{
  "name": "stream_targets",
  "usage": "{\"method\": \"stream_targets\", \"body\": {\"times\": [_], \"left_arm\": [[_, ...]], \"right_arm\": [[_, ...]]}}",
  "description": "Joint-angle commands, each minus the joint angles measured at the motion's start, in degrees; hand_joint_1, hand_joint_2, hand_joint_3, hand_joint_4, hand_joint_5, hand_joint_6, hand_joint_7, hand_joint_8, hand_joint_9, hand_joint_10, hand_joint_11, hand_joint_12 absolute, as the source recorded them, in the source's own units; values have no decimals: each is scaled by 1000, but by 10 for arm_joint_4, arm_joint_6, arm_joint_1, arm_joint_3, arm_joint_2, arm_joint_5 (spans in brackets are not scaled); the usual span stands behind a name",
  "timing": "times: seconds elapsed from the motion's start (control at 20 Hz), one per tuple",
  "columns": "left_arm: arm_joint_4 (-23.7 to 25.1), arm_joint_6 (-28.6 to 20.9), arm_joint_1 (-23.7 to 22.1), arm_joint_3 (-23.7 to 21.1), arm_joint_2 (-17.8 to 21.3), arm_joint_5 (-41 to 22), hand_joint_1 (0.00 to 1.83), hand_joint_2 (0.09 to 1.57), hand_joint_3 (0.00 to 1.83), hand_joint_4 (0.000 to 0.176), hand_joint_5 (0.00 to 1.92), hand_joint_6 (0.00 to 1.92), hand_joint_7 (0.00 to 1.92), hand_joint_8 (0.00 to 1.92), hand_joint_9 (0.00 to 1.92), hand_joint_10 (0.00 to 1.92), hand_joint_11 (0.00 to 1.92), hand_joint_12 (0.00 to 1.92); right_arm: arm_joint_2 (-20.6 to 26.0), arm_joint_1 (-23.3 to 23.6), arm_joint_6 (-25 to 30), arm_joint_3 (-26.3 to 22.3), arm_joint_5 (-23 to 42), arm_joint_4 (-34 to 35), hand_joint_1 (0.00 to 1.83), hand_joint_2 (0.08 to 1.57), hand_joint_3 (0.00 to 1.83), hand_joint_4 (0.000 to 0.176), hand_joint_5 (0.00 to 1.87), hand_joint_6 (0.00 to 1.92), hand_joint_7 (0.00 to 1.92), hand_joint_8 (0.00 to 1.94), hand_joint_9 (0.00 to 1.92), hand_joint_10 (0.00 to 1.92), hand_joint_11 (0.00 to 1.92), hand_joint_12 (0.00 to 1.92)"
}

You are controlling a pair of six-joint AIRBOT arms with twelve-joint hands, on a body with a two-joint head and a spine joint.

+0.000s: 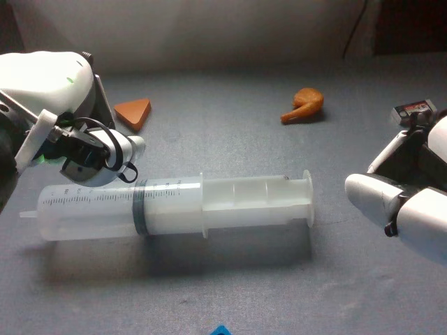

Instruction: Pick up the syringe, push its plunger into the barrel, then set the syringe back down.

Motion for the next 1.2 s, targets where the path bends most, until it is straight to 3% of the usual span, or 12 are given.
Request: {"method": "stream_targets", "body": {"times": [0.0,0.05,0.1,0.3,0.5,0.6,0.75,0.9,1.0,1.15], "left_arm": [[48,1,-4,1,-1,-18,130,1072,100,46,232,61,171,54,142,66,0,550],[48,1,-4,1,-1,-18,130,1072,100,46,232,61,171,54,142,66,0,550],[48,1,-5,0,-1,-18,121,1119,14,41,245,10,182,7,159,14,0,540],[48,1,-2,-4,-1,-18,122,1122,8,38,248,7,188,5,155,7,0,546],[49,1,8,-8,-1,-18,130,1119,1,37,251,4,186,2,155,3,0,524],[50,0,19,-8,-1,-18,227,1072,0,35,240,1,184,1,151,1,0,511],[67,-53,52,-7,-11,-38,515,1015,0,27,221,1,158,1,146,0,0,494],[71,-60,70,-1,-30,-53,811,971,0,14,169,0,137,0,150,0,0,506],[73,-60,77,3,-48,-68,899,987,2,0,182,8,127,0,133,0,0,467],[73,-65,89,9,-76,-90,929,995,4,0,218,20,108,0,116,0,0,461]], "right_arm": [[-1,2,1,-1,50,-33,3,1001,164,78,70,60,50,46,26,50,0,510],[-1,2,0,-1,51,-33,3,1001,164,78,70,60,50,46,26,50,0,510],[-1,2,-1,-1,51,-33,0,1064,42,78,81,10,56,5,35,8,0,463],[-1,0,-2,-1,48,-33,0,1081,15,77,118,7,93,5,79,9,0,514],[-3,-9,22,-1,45,-63,0,1086,5,79,120,4,86,4,59,2,0,448],[-7,-12,40,1,49,-65,0,1087,3,78,120,2,100,5,66,3,0,469],[-11,-17,82,6,51,-70,0,1085,1,78,107,4,91,0,64,0,0,511],[-12,-19,96,8,49,-75,0,1085,0,77,118,4,105,2,82,4,0,570],[-13,-19,107,11,47,-75,0,1085,0,77,118,1,101,0,63,5,0,488],[-18,-23,117,13,54,-86,0,1083,0,78,110,2,94,0,53,1,0,474]]}}
